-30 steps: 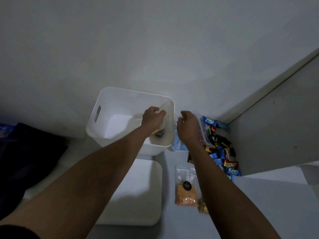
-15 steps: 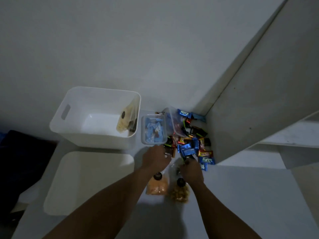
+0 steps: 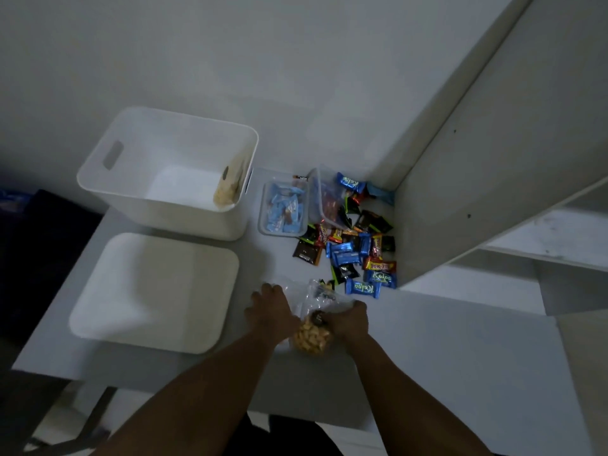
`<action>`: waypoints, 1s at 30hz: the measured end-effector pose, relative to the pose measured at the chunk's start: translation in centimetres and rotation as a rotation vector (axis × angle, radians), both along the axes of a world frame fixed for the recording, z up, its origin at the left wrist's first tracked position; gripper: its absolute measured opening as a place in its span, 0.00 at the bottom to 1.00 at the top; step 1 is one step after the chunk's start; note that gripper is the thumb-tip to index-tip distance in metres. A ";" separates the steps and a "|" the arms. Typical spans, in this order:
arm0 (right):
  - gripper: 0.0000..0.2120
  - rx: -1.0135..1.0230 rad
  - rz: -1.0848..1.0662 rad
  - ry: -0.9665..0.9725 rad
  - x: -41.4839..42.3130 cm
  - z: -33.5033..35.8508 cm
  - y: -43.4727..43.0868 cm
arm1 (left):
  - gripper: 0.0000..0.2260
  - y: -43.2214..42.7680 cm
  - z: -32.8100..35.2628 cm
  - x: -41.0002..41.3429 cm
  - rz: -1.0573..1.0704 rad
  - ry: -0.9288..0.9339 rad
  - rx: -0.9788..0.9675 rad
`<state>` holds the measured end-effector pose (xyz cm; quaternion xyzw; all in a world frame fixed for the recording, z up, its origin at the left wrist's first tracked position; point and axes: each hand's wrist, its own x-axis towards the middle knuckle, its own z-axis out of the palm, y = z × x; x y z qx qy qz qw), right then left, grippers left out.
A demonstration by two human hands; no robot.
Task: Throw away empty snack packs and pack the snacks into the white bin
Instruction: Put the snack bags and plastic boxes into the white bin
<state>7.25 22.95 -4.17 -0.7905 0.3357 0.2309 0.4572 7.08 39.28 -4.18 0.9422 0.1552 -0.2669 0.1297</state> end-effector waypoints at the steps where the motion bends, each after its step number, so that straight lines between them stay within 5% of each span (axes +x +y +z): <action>1: 0.24 0.032 0.037 0.003 0.0 0.2 -0.2 | 0.31 0.2 0.0 -0.3 0.007 -0.015 0.024; 4: 0.12 0.271 0.031 0.038 0.2 1.8 -0.6 | 0.26 0.5 0.0 -0.6 0.069 -0.058 -0.013; 10: 0.05 0.369 0.032 -0.097 3.5 5.7 -1.6 | 0.30 0.4 2.6 1.3 0.431 -0.212 -0.531; 18: 0.11 0.413 0.072 -0.445 11.3 14.9 0.7 | 0.12 1.1 12.2 7.8 0.588 -0.503 -0.818; 20: 0.08 0.379 0.066 -0.555 12.6 16.8 1.6 | 0.16 1.6 13.8 9.1 0.570 -0.600 -0.835; 24: 0.05 0.308 0.089 -0.688 14.7 20.4 3.7 | 0.06 3.1 17.8 11.1 0.517 -0.736 -0.837; 30: 0.05 0.308 0.185 -0.747 17.0 23.4 8.8 | 0.18 8.5 22.2 13.7 0.538 -0.835 -0.654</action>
